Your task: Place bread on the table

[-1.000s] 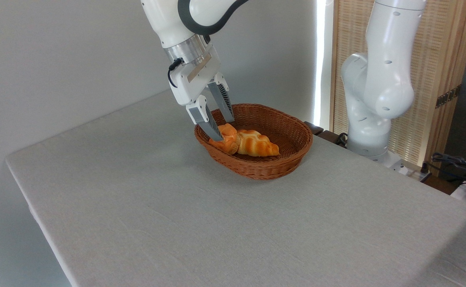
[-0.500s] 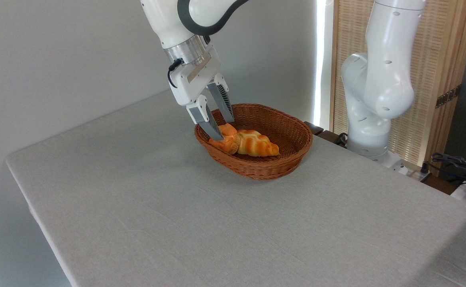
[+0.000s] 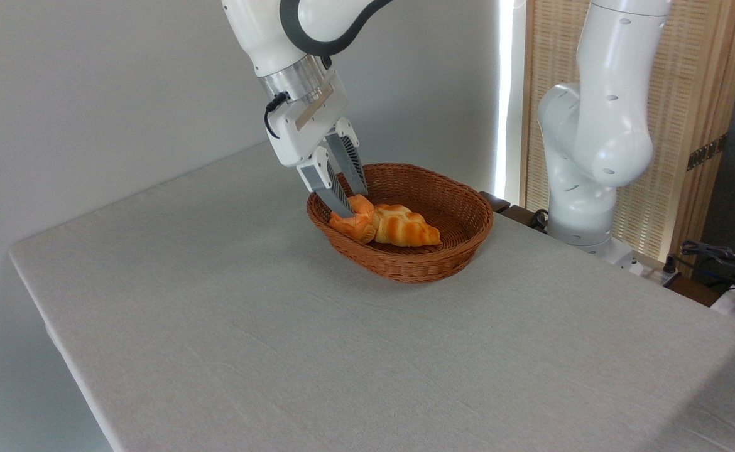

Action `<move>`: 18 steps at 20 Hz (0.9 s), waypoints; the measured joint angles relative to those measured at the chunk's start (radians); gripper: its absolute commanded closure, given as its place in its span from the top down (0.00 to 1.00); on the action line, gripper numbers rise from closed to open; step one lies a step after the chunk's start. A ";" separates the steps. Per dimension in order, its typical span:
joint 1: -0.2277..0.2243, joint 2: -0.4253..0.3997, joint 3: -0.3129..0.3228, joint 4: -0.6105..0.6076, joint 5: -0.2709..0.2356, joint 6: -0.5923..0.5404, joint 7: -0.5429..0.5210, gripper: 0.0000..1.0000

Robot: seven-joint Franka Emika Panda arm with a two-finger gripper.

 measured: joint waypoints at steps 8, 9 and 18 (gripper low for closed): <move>0.000 -0.001 0.000 0.000 0.000 -0.008 0.000 0.13; 0.000 -0.001 0.000 0.000 0.000 -0.008 0.000 0.13; 0.000 -0.008 0.000 0.000 0.000 -0.025 0.000 0.13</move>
